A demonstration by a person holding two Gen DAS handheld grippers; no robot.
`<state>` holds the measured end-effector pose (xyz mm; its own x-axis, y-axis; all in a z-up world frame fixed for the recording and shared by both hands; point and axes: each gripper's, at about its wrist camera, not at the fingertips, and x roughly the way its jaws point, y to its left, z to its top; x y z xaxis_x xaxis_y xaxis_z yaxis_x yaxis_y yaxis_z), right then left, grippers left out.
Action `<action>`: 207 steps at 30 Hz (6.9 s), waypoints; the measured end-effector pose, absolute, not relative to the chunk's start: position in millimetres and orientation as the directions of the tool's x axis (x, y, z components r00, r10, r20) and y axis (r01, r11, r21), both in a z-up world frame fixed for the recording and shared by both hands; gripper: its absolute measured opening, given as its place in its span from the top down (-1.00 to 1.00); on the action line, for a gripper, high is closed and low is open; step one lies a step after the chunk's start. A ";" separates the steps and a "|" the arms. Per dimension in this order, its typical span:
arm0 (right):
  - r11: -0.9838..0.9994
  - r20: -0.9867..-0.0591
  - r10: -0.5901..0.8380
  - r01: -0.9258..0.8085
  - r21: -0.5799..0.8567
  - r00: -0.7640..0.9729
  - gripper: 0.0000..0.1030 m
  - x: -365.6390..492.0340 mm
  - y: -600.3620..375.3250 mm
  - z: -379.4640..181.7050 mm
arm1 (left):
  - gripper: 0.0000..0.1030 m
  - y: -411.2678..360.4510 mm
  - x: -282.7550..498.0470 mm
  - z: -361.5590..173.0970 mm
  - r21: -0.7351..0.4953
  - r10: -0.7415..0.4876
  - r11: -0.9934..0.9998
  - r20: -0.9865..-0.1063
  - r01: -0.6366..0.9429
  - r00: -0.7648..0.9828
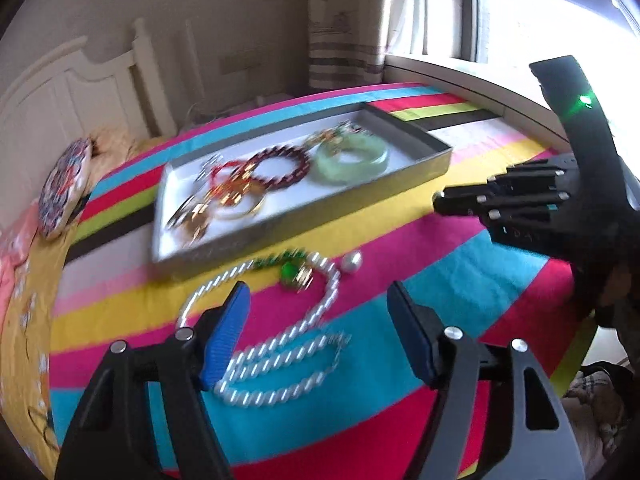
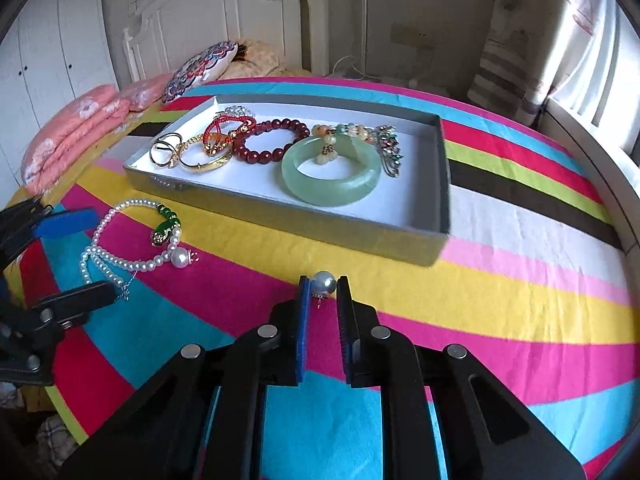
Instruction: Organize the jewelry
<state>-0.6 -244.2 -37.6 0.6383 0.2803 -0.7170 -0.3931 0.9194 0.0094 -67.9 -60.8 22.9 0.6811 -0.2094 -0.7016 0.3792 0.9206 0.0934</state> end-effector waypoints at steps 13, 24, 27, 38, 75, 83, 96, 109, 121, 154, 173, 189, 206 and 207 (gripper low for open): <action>0.912 -0.698 0.333 -0.405 0.067 0.634 0.72 -7.6 -254.9 -36.7 | 0.45 -93.4 -27.9 -1.0 0.194 -0.197 0.830 -0.776 0.524 0.600; 0.909 -0.668 0.354 -0.409 0.081 0.655 0.72 -13.2 -260.2 -32.0 | 0.75 -93.1 -37.0 12.4 0.169 -0.235 0.844 -0.737 0.509 0.633; 0.907 -0.660 0.361 -0.412 0.084 0.659 0.72 -15.0 -261.2 -30.4 | 0.75 -92.9 -38.6 21.3 0.172 -0.235 0.850 -0.723 0.499 0.649; 0.896 -0.630 0.379 -0.440 0.065 0.678 0.72 -21.5 -252.3 -15.1 | 0.75 -91.8 -37.2 36.4 0.214 -0.170 0.878 -0.696 0.428 0.698; 0.917 -0.601 0.335 -0.398 0.029 0.726 0.13 65.8 -220.9 -1.6 | -0.13 -70.3 49.0 25.5 0.129 -0.051 0.970 -0.715 0.203 0.697; 0.907 -0.532 0.378 -0.418 0.049 0.757 -0.14 30.2 -231.2 28.9 | -0.87 -26.2 6.3 76.2 0.131 0.009 0.988 -0.602 0.088 0.799; 0.890 -0.549 0.411 -0.450 0.070 0.728 -0.36 -17.1 -230.8 25.3 | -0.95 49.3 -73.0 74.1 0.029 0.044 0.999 -0.584 -0.033 0.810; 0.752 -0.698 0.438 -0.657 -0.062 0.567 -0.44 -58.2 -142.0 -25.0 | -0.95 75.3 -99.9 22.3 -0.020 0.020 0.999 -0.616 -0.041 0.787; 0.688 -0.773 0.401 -0.719 -0.101 0.492 -0.44 -56.1 -87.2 -39.4 | -0.95 90.0 -98.5 16.0 -0.162 -0.093 0.987 -0.633 -0.014 0.769; 0.681 -0.669 0.582 -0.726 0.090 0.463 0.82 -83.6 -128.4 -28.4 | -0.95 63.1 -80.7 3.0 -0.414 -0.391 0.904 -0.710 0.102 0.586; 0.648 -0.625 0.639 -0.752 0.122 0.449 0.53 -104.0 -151.4 -25.7 | 1.00 5.7 -62.6 16.0 -0.393 -0.464 0.886 -0.712 0.248 0.528; 0.781 -0.729 0.439 -0.624 0.022 0.525 -0.09 -23.1 -176.2 -24.2 | -0.44 17.6 -77.7 14.0 -0.300 -0.355 0.934 -0.740 0.192 0.571; 0.744 -0.733 0.376 -0.656 -0.126 0.567 0.83 -17.9 -146.3 -35.0 | 0.87 -32.8 -95.1 3.4 -0.064 -0.296 0.923 -0.747 0.378 0.596; 0.748 -0.722 0.381 -0.652 -0.126 0.577 0.83 -19.3 -150.6 -31.3 | 0.87 -31.9 -95.9 5.9 -0.063 -0.298 0.924 -0.739 0.378 0.605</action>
